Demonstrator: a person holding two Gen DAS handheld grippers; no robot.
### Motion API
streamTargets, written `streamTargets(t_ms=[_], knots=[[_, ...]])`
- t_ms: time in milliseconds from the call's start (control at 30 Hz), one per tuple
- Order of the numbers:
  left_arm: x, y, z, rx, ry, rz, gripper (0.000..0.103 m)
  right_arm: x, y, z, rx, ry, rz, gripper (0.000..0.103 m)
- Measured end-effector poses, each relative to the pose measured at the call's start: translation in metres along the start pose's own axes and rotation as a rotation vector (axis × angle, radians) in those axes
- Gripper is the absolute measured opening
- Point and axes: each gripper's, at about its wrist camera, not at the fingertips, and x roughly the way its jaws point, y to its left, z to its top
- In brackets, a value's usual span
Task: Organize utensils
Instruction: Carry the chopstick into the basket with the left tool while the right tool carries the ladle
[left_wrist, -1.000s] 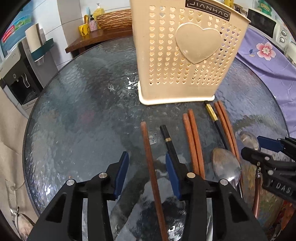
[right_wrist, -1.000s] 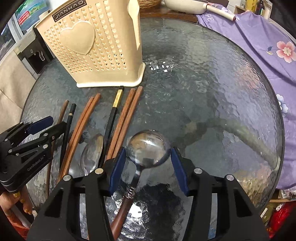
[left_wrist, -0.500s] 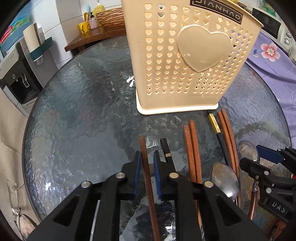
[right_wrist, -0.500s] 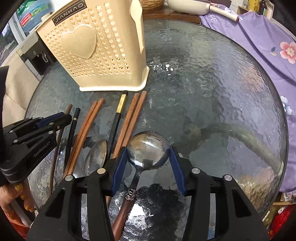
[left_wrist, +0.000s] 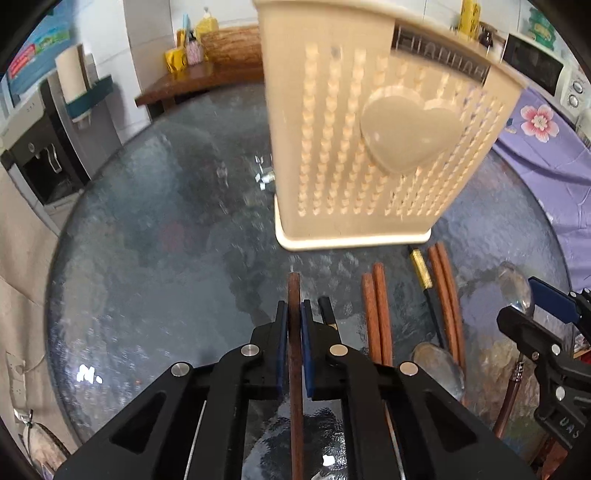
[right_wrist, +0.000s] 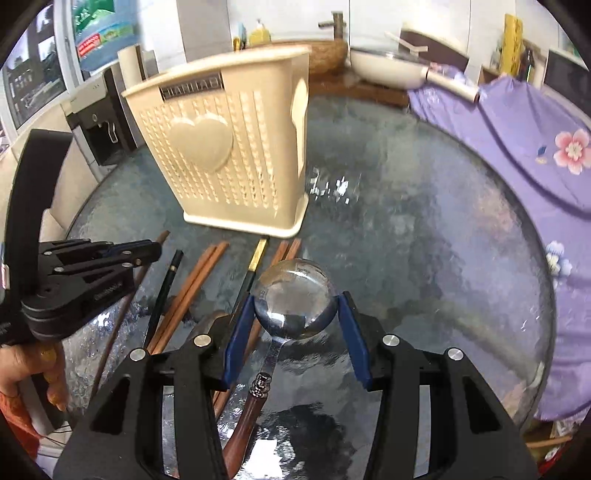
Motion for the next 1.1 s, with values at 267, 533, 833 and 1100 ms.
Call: streamTargets(t_ms=[267,533,833,1100], knots=[[-0.066,0.011,0.007,-0.02,-0.166,-0.038,0.007,-0.04,-0.001,0.002,-0.033,-0.135,0.004,0.048],[-0.133,0.023,0.008,-0.047,-0.34,-0.086,0.007,-0.087,0.009,0.003,-0.099,-0.272,-0.035,0.048],[-0.157,0.014,0.006,-0.05,-0.407,-0.103,0.007,-0.094,0.011,0.007,-0.11,-0.299,-0.054,0.048],[-0.173,0.018,0.009,-0.048,-0.449,-0.112,0.007,-0.104,0.012,0.015,-0.131,-0.323,-0.053,0.048]])
